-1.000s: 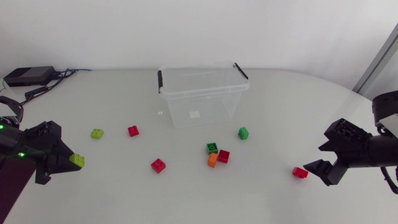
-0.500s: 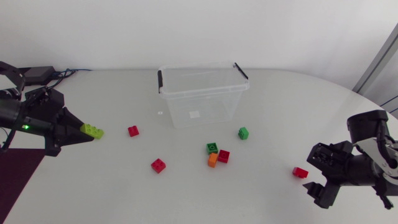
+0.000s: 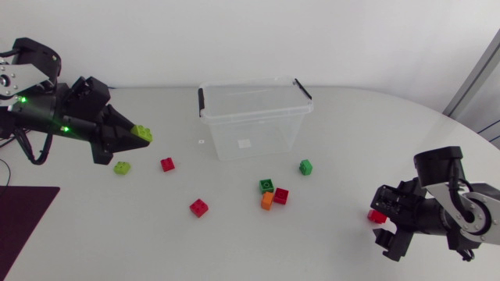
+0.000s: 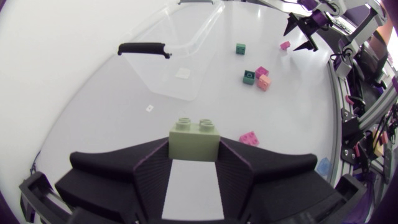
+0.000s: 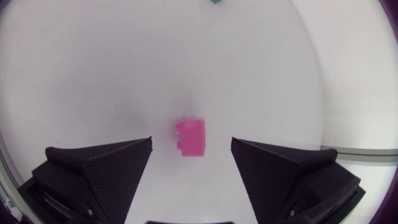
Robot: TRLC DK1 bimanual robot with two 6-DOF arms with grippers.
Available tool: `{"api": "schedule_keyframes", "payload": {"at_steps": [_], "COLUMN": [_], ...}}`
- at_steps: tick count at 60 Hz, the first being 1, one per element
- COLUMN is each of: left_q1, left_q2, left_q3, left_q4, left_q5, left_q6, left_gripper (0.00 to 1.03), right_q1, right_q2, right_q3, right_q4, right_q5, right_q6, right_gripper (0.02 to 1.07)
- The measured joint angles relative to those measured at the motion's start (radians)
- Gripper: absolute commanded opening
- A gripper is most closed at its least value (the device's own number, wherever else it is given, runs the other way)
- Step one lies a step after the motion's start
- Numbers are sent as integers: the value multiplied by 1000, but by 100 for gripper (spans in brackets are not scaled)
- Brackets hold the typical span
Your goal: Pick up the duplo bricks and place them in the container
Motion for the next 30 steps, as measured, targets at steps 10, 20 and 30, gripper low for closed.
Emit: {"api": "schedule_keyframes", "payload": {"at_steps": [10, 20, 30], "left_q1": [-51, -101, -160], "left_q2": [8, 55, 127], "left_q3": [41, 108, 188], "left_q4": [53, 103, 168], "left_q5": [0, 0, 0], "left_q6": [-76, -154, -226], "left_gripper": [34, 34, 34], "right_q1": [4, 4, 3], "right_q2": [66, 121, 160], "right_q3": [-6, -8, 2], "right_q4": [53, 102, 123], "right_q5": [11, 14, 14], "right_q6": [0, 4, 8], "right_gripper": [79, 49, 32]}}
